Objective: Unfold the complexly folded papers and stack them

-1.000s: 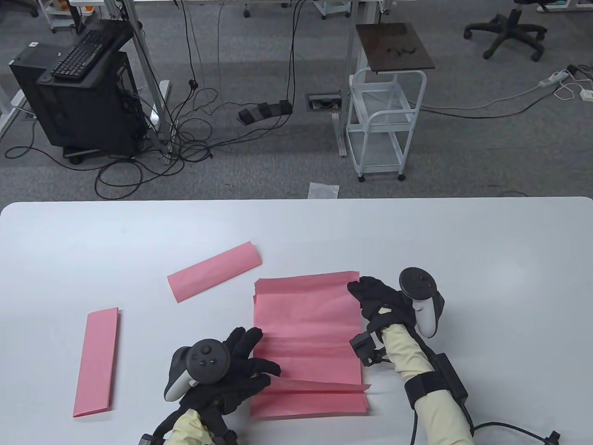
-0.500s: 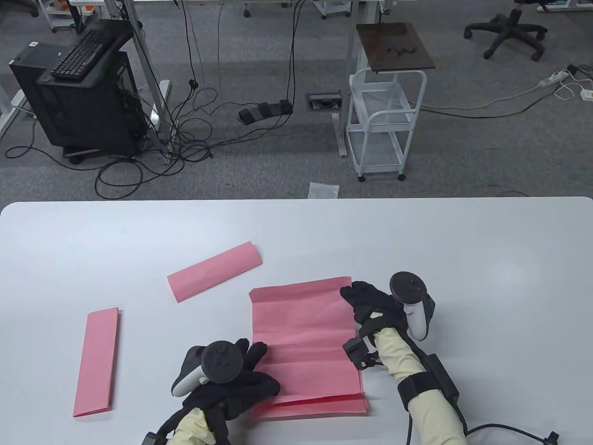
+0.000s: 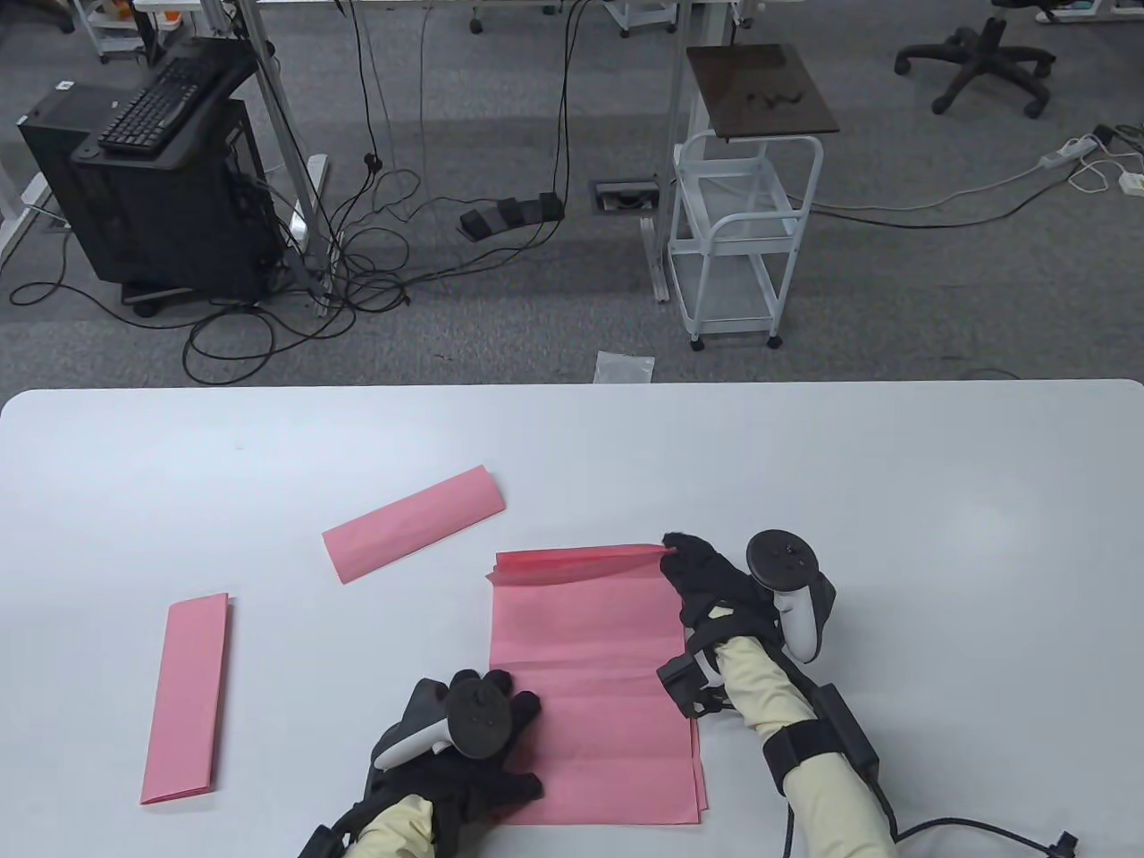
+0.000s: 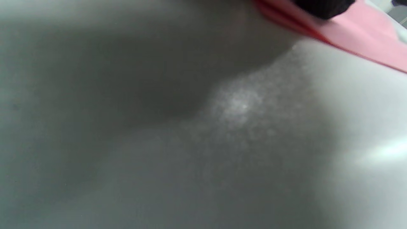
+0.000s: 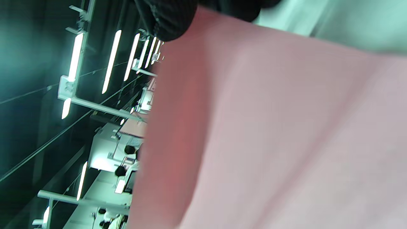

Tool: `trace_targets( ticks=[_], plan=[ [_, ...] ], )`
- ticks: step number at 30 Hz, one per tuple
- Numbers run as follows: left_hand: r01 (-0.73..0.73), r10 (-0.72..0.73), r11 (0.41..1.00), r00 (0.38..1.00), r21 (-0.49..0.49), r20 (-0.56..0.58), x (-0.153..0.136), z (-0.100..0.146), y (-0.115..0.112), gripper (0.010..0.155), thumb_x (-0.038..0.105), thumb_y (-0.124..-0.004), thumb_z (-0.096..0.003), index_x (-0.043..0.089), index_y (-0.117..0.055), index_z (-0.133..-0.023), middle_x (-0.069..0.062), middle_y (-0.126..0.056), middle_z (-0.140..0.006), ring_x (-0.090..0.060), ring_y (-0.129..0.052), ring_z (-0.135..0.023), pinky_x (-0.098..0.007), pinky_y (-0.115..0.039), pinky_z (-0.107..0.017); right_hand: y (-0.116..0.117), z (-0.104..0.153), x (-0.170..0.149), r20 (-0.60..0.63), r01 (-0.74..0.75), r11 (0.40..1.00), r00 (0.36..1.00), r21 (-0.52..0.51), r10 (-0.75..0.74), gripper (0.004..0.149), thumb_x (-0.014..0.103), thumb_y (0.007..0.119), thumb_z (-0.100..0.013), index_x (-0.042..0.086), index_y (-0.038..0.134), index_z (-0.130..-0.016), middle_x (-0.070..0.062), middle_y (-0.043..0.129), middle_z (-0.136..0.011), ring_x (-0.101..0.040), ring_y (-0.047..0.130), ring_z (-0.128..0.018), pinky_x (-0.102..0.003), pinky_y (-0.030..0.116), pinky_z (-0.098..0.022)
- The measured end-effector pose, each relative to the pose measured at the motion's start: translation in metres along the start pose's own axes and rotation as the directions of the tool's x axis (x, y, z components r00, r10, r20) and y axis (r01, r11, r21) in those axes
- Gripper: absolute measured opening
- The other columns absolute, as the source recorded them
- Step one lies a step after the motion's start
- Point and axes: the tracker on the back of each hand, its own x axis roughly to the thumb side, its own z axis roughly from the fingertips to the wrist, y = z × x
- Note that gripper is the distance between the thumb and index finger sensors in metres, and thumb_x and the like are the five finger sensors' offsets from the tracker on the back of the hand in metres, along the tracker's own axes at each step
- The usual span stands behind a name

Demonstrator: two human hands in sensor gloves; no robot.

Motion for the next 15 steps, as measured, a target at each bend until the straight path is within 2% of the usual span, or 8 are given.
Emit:
trace_targets(
  ticks=[3,5,6,7,8,9,11,15],
  plan=[
    [0.004,-0.004,1.0,1.0,-0.006,-0.006,0.0,0.0,0.0,0.086,0.057,-0.063,-0.0557,0.032,0.001,-0.107,-0.001,0.025,-0.106,-0.038,0.026,-0.093,-0.055,0.013,-0.063,0.01,0.021,0.012,0.193,-0.249,0.969,0.95,0.0,0.244,0.078,0.037,0.07,-0.052,0.028,0.015,-0.107,-0.002,0.008,-0.115,-0.026,-0.007,-0.103,-0.053,-0.009,-0.067],
    [0.018,-0.018,1.0,1.0,-0.008,-0.015,0.001,-0.001,-0.001,0.087,0.059,-0.062,-0.0548,0.032,0.003,-0.106,-0.001,0.026,-0.105,-0.038,0.027,-0.093,-0.055,0.013,-0.063,0.032,0.048,0.016,0.394,-0.499,0.867,0.798,0.005,0.457,0.078,0.041,0.07,-0.051,0.033,0.015,-0.106,0.003,0.007,-0.115,-0.023,-0.007,-0.104,-0.053,-0.008,-0.067],
    [0.024,-0.024,1.0,1.0,-0.011,-0.019,0.001,-0.001,-0.002,0.088,0.06,-0.062,-0.0544,0.033,0.004,-0.106,-0.001,0.027,-0.104,-0.038,0.027,-0.093,-0.055,0.013,-0.063,0.048,0.063,0.015,0.489,-0.621,0.782,0.699,0.054,0.522,0.074,0.042,0.071,-0.05,0.034,0.026,-0.108,0.003,0.018,-0.117,-0.022,0.001,-0.107,-0.053,-0.006,-0.068],
    [0.026,-0.026,1.0,0.999,-0.012,-0.022,0.001,-0.001,-0.002,0.088,0.061,-0.062,-0.0541,0.033,0.005,-0.106,-0.001,0.027,-0.104,-0.038,0.027,-0.093,-0.055,0.013,-0.063,0.056,0.07,0.014,0.521,-0.678,0.728,0.661,0.105,0.54,0.069,0.043,0.071,-0.05,0.032,0.037,-0.109,0.001,0.025,-0.119,-0.022,0.005,-0.108,-0.053,-0.006,-0.068],
    [0.031,-0.031,0.999,0.999,-0.013,-0.025,0.001,-0.001,-0.003,0.089,0.062,-0.061,-0.0535,0.033,0.005,-0.105,-0.001,0.027,-0.104,-0.038,0.028,-0.092,-0.055,0.013,-0.062,0.072,0.081,0.01,0.556,-0.773,0.594,0.602,0.225,0.573,0.067,0.045,0.07,-0.05,0.029,0.045,-0.109,0.0,0.027,-0.12,-0.023,0.005,-0.109,-0.053,-0.008,-0.067],
    [0.037,-0.037,0.999,0.999,-0.013,-0.029,0.002,-0.002,-0.003,0.09,0.063,-0.061,-0.0528,0.033,0.006,-0.105,0.0,0.028,-0.104,-0.038,0.028,-0.092,-0.055,0.013,-0.062,0.09,0.092,0.001,0.564,-0.836,0.407,0.549,0.368,0.616,0.073,0.051,0.067,-0.05,0.032,0.032,-0.111,0.0,0.017,-0.12,-0.022,-0.003,-0.107,-0.053,-0.012,-0.065],
    [0.052,-0.052,0.999,0.998,-0.017,-0.04,0.001,-0.002,-0.004,0.091,0.064,-0.061,-0.0514,0.034,0.007,-0.104,0.0,0.029,-0.103,-0.037,0.029,-0.092,-0.055,0.014,-0.062,0.107,0.098,-0.009,0.58,-0.836,0.339,0.545,0.431,0.606,0.079,0.056,0.064,-0.05,0.036,0.015,-0.109,0.004,0.002,-0.118,-0.021,-0.011,-0.104,-0.053,-0.014,-0.064],
    [0.065,-0.068,0.997,0.995,-0.036,-0.077,-0.002,-0.003,-0.007,0.093,0.069,-0.057,-0.0473,0.039,0.013,-0.101,0.006,0.033,-0.1,-0.031,0.032,-0.091,-0.051,0.017,-0.062,0.112,0.097,-0.022,0.55,-0.822,0.294,0.551,0.488,0.628,0.08,0.057,0.062,-0.049,0.039,0.01,-0.106,0.009,-0.007,-0.113,-0.018,-0.016,-0.1,-0.051,-0.015,-0.063]
  ],
)
